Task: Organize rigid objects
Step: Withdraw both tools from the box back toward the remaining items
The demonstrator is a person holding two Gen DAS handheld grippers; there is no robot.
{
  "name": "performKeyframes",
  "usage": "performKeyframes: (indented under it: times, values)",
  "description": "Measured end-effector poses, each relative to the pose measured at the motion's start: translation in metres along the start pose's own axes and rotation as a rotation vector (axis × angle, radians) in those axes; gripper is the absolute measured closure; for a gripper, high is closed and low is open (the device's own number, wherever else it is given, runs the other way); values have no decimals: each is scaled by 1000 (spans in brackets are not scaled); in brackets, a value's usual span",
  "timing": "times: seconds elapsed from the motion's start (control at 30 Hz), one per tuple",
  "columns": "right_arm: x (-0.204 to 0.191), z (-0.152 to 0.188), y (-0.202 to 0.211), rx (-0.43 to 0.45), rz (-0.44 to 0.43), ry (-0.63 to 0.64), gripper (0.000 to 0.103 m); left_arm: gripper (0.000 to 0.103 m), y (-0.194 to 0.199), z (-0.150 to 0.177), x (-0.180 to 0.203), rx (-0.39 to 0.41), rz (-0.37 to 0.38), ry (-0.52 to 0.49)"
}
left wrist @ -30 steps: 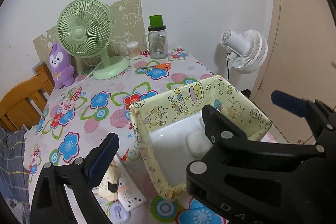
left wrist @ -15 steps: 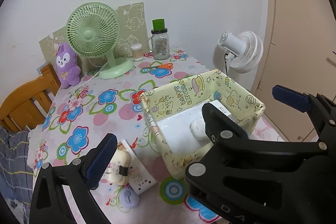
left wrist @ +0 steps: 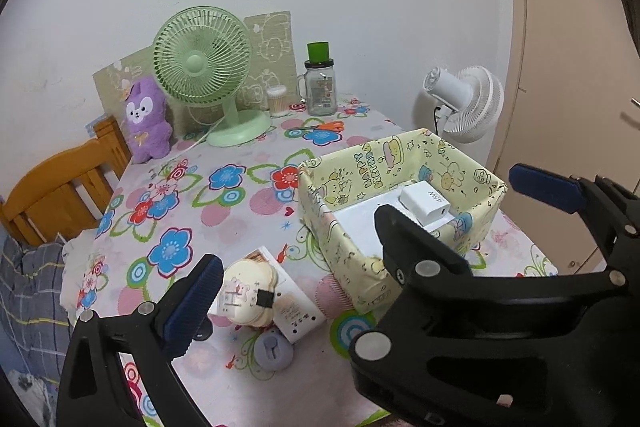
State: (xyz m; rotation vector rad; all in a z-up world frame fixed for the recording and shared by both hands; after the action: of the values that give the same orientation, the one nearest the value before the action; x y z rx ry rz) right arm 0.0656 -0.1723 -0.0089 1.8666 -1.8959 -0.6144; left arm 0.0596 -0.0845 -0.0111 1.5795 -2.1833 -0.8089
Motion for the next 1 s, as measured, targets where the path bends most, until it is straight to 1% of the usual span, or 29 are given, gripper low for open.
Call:
performKeyframes:
  times: [0.37,0.7,1.0]
  values:
    - [-27,14,3,3,-27,53,3,1,7,20,-15,-4,-23,-10]
    - [-47,36,-15,-53,-68,70,3,1,-2,48,-30,-42,-45,-6]
    - [-65,50,-35,-93,-75,79,3,1,-16,65,-47,-76,-64,14]
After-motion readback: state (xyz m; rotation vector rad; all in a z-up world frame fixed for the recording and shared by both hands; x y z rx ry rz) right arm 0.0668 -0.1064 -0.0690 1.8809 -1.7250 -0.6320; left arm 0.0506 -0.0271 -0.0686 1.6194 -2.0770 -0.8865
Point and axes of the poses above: each gripper's, at about its wrist camera, not at the fingertips, and y roughly against the way its jaws point, x to its right, z to its underside, the point moved 1 cm from there along -y, roughly the way its jaws point, and after that the axes turned 2 degrees about x, right-handed, at the moved point
